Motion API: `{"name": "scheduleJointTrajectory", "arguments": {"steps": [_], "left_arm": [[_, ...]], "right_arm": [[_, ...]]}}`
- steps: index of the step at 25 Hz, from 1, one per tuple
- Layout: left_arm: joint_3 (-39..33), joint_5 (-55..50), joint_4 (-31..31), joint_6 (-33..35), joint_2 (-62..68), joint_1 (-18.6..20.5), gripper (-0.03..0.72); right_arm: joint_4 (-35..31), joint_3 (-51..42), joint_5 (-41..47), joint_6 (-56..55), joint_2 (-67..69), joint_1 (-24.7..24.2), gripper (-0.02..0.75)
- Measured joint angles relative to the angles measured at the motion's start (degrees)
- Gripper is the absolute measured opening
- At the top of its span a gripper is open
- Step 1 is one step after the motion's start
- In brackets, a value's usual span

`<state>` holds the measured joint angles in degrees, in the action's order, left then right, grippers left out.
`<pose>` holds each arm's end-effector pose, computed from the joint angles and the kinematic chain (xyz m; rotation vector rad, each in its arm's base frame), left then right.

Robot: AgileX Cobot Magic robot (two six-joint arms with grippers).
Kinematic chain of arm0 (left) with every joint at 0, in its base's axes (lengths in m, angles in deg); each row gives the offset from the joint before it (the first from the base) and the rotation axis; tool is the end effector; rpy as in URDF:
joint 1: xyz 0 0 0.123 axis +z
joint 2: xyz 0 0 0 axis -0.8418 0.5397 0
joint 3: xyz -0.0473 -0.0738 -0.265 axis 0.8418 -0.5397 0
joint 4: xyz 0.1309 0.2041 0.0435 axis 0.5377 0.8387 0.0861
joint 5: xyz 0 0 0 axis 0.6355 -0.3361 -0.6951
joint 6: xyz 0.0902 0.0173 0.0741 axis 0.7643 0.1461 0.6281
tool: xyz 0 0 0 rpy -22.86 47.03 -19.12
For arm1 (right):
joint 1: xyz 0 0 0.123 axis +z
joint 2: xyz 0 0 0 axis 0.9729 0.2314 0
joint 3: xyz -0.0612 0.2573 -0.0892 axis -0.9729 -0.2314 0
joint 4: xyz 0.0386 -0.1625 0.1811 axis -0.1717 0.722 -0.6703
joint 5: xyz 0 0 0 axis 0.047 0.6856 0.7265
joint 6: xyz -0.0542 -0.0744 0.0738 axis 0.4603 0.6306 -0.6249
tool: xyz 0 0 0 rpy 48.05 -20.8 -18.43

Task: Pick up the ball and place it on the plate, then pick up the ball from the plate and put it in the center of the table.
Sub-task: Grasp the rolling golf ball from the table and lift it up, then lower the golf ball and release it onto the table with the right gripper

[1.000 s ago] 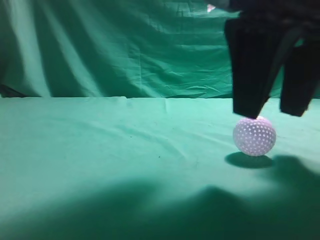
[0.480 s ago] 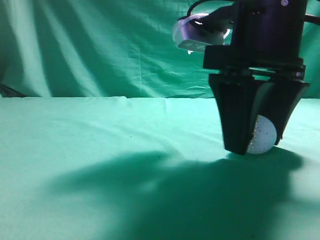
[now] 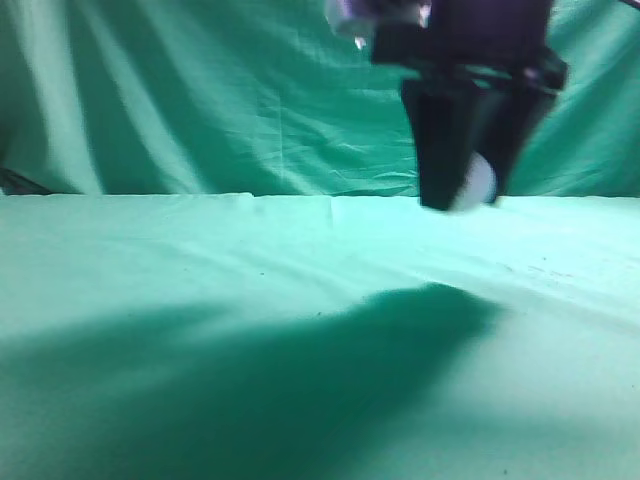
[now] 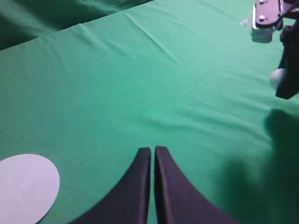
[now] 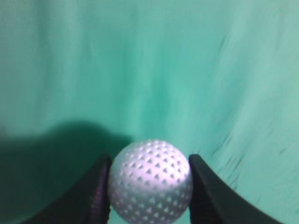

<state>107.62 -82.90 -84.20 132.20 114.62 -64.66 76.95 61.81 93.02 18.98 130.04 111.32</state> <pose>0.1374 -0.0547 0.2793 0.5435 1.9173 -0.2551 0.2854 0.2002 0.1781 -1.2092 2.7500 0.0678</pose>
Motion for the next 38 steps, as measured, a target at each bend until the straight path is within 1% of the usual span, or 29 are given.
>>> {"name": "scheduleJointTrajectory", "arguments": {"steps": [2,8,12,15,21,25,32,33,36,38], "left_arm": [[0.00,-0.13,0.00,-0.64,-0.53,0.00,0.000],[0.00,0.26,0.00,-0.79,-1.09,0.00,0.000],[0.00,0.55,0.00,-0.79,-1.01,0.00,0.000],[0.00,0.55,0.20,-0.79,-1.01,0.00,0.000],[0.00,0.70,0.45,-0.79,-1.01,0.00,0.000],[0.00,0.69,0.45,-0.79,-1.01,0.00,0.000],[0.00,0.69,0.45,-0.79,-1.01,0.00,0.000],[0.00,0.69,0.45,-0.79,-1.01,0.00,0.000],[0.00,0.69,0.45,-0.79,-1.01,0.00,0.000],[0.00,0.69,0.45,-0.79,-1.01,0.00,0.000]], "right_arm": [[-0.10,4.14,-0.26,-0.14,-0.01,0.00,0.328],[-1.57,12.21,-5.20,-0.14,2.14,0.02,0.328],[-4.13,18.67,-4.39,0.11,9.16,0.14,0.328],[-4.88,24.52,-3.15,1.57,15.34,0.95,0.328],[-5.84,34.59,-1.84,2.31,25.01,4.67,0.328],[-6.22,37.37,-1.61,2.66,28.07,5.56,0.328],[-7.01,37.87,-1.61,3.62,29.14,6.34,0.328],[-7.23,37.87,-1.61,3.73,29.14,6.34,0.392],[-6.27,38.22,-0.81,3.96,28.74,6.34,0.546],[-5.00,39.83,1.27,3.46,27.85,6.34,0.596]]}}
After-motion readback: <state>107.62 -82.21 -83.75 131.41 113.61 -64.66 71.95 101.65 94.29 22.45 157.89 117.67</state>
